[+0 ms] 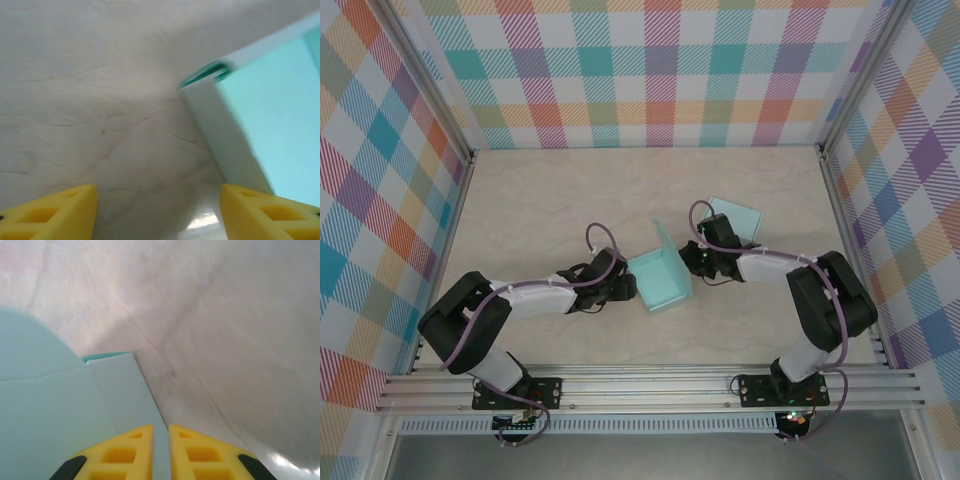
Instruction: Fold the paper box
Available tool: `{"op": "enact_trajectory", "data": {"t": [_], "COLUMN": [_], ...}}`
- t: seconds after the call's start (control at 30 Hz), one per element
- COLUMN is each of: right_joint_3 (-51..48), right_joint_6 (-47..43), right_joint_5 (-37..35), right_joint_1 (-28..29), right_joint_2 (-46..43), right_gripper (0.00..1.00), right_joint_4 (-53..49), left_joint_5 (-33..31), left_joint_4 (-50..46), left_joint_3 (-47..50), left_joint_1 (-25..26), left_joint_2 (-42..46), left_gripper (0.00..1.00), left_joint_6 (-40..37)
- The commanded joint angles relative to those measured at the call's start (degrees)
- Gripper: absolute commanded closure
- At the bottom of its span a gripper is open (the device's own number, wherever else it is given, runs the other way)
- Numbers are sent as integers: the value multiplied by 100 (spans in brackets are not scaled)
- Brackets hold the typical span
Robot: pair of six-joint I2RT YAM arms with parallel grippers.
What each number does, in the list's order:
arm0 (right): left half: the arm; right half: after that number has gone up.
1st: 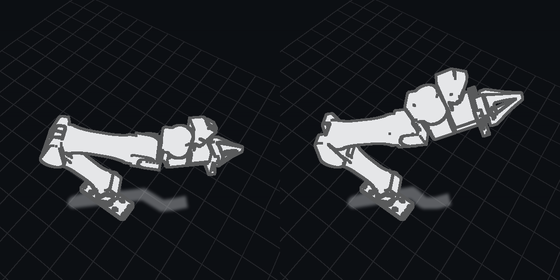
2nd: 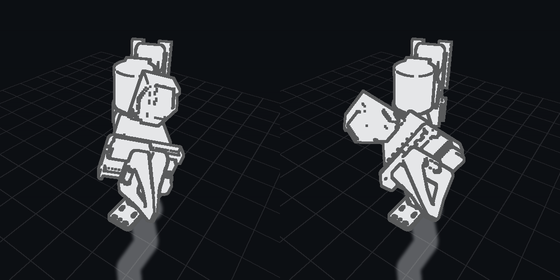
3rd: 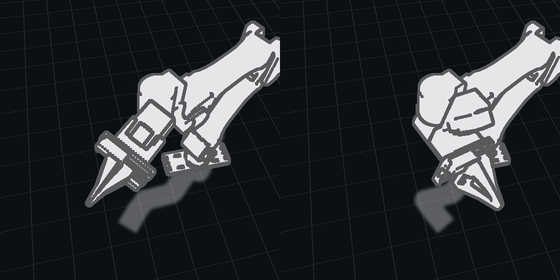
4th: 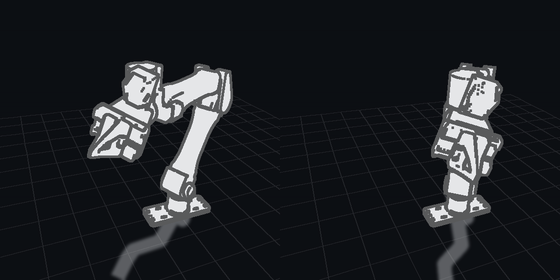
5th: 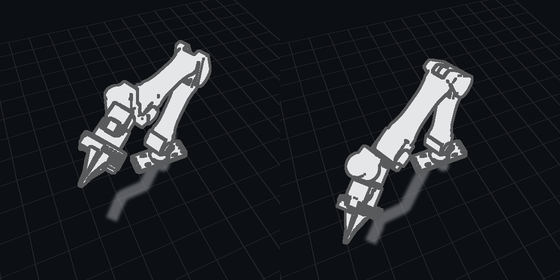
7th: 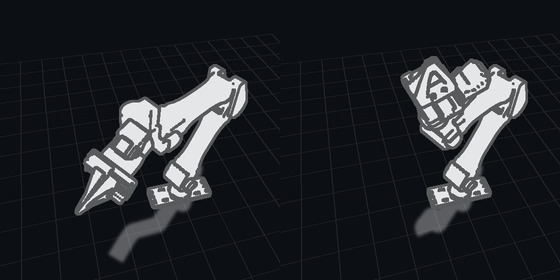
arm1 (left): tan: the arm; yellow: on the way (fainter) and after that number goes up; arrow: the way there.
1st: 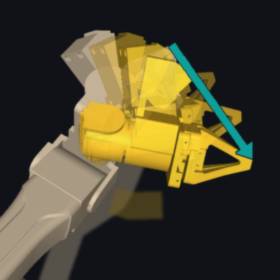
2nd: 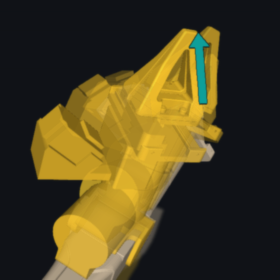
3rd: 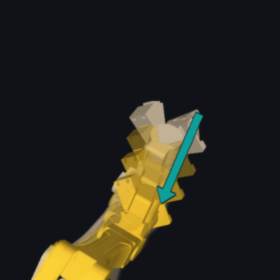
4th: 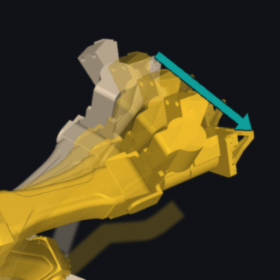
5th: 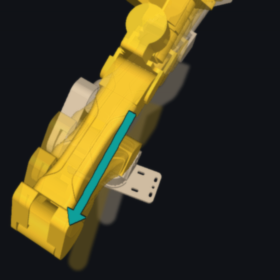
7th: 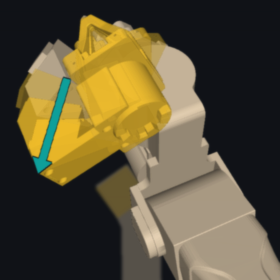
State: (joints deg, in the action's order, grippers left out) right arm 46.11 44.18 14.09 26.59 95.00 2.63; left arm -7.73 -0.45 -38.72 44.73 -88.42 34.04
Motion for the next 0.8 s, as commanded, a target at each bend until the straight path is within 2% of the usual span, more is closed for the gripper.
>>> {"op": "enact_trajectory", "data": {"t": [0.0, 0.1, 0.2, 0.3, 0.4, 0.5, 0.63, 0.7, 0.77], "right_joint_3": [476, 983, 1391, 1575, 1552, 1358, 943, 789, 687], "right_joint_6": [-350, -505, -815, -1222, -1664, -1976, -2116, -2162, -2223], "right_joint_5": [780, 1133, 1107, 797, 73, -642, -1293, -1474, -1448], "right_joint_1": [-283, -529, -835, -1125, -1278, -1287, -1288, -1290, -1288], "right_joint_2": [422, 739, 738, 383, -265, -1065, -2316, -2895, -3431], "right_gripper": [83, 82, 81, 78, 73, 66, 56, 51, 45], "right_joint_4": [264, 98, -423, -1089, -1829, -2401, -2918, -3198, -3479], "left_joint_5": [268, 312, 240, 50, -396, -339, 739, 1013, 1622], "left_joint_4": [575, 1009, 1394, 1572, 1135, 507, 344, 491, 577], "left_joint_3": [89, -66, -203, -87, -80, -266, -505, -632, -877], "left_joint_1": [368, 694, 989, 1095, 1018, 589, -496, -946, -1276], "left_joint_2": [-102, -391, -483, -139, 526, 1153, 1581, 1481, 1196], "left_gripper": [35, 35, 34, 32, 27, 18, 13, 9, 8], "left_joint_6": [430, 533, 436, 123, -588, -1585, -2609, -2834, -3316]}}
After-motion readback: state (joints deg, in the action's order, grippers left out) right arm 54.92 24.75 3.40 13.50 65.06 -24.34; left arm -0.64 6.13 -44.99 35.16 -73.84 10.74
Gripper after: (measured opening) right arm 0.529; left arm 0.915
